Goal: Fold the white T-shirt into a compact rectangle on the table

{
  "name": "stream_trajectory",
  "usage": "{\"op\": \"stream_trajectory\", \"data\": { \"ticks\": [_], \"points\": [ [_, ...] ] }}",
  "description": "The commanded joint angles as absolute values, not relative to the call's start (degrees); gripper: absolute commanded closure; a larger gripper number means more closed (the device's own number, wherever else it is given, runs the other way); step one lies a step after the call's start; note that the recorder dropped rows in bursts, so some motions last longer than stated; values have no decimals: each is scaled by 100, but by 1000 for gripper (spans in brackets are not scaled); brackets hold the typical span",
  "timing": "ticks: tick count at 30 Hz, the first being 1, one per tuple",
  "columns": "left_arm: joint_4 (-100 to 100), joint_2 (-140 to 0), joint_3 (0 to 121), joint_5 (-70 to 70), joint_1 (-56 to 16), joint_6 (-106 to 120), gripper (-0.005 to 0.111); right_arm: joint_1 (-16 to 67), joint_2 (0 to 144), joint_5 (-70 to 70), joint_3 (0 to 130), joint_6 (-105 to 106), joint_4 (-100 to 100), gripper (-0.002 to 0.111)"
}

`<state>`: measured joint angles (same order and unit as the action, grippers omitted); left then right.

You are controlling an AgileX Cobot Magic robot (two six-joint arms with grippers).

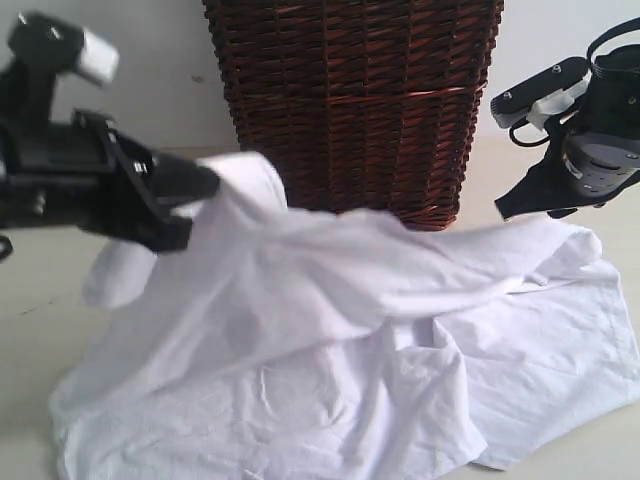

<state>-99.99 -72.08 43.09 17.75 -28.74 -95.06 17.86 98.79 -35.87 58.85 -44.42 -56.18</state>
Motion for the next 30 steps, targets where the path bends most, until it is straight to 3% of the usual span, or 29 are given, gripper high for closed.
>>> {"op": "stream_trajectory", "data": {
  "ticks": [1,5,7,13,16,21,30],
  "points": [
    [-9995,-6583,4966,1353,-2859,-9384,107,1750,9834,-3621,5926,-4372,-5604,63],
    [-9995,-6397,5226,1390,-2859,-9184,107,1761,9302,-3667,5926,-3888,-5061,63],
    [-9995,-6397,5182,1529,-2859,-9057,107,1761,8667,-3426,5926,-2470,-3929,63],
    [-9995,-6397,4871,2829,-2859,-8868,107,1869,8174,-2623,5174,7160,4157,63],
    [-9995,-6397,4767,2887,-2859,-8843,107,1869,8676,-2582,5068,9412,5711,63],
    [-9995,-6360,4767,3145,-2859,-8838,107,1869,9754,-1318,5165,10779,6447,63],
    [-9995,-6360,4767,3196,-2859,-8828,107,1869,10793,-1166,5892,10980,6447,63]
  ]
}}
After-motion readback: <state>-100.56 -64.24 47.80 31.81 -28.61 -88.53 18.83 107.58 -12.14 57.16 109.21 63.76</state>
